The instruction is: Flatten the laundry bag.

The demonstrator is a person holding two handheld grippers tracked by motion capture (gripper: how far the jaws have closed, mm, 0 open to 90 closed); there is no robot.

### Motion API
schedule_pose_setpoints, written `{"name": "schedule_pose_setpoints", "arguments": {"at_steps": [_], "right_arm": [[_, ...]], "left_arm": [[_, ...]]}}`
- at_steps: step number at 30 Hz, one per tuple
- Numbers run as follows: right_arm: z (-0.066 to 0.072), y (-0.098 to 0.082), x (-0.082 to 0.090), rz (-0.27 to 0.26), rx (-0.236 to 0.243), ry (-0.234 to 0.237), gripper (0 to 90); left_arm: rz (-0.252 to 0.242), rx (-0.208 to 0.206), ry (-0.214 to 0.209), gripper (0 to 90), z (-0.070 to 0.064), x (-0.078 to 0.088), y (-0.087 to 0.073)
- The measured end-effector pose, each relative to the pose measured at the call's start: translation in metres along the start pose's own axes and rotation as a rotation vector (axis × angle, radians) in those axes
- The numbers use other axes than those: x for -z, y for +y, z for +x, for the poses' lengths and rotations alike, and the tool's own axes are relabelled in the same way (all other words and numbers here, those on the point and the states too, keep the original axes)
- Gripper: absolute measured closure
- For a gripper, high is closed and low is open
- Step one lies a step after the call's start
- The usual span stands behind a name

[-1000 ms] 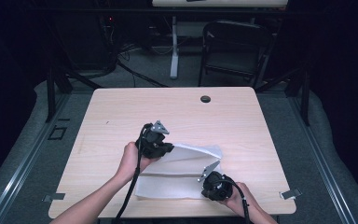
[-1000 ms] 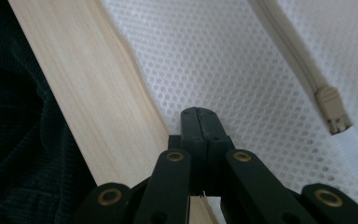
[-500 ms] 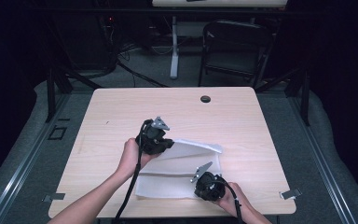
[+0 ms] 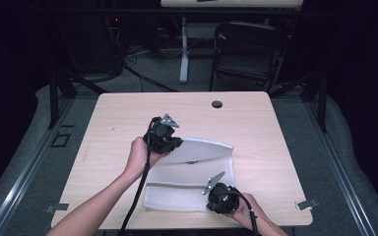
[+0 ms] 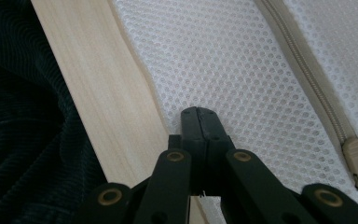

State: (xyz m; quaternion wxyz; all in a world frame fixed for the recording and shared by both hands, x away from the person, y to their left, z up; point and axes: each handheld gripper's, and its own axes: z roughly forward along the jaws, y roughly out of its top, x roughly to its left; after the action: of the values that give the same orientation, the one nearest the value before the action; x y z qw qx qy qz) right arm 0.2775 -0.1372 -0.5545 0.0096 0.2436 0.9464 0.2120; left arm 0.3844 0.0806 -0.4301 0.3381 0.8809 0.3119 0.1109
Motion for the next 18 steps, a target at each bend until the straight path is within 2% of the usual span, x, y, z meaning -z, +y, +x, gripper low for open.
{"name": "schedule_pose_setpoints", "arguments": {"at_steps": [5,13,18], "right_arm": [[0.001,-0.001,0.0,-0.001,-0.004,0.019,90.0],[0.0,-0.001,0.0,0.002,-0.006,0.024,90.0],[0.0,-0.001,0.001,0.009,0.003,0.024,90.0]], "left_arm": [[-0.003,0.01,0.014,88.2,0.007,-0.001,0.003],[-0.016,0.035,0.043,88.2,0.015,-0.007,0.005],[-0.009,0.043,0.065,88.2,0.02,-0.012,0.008]]}}
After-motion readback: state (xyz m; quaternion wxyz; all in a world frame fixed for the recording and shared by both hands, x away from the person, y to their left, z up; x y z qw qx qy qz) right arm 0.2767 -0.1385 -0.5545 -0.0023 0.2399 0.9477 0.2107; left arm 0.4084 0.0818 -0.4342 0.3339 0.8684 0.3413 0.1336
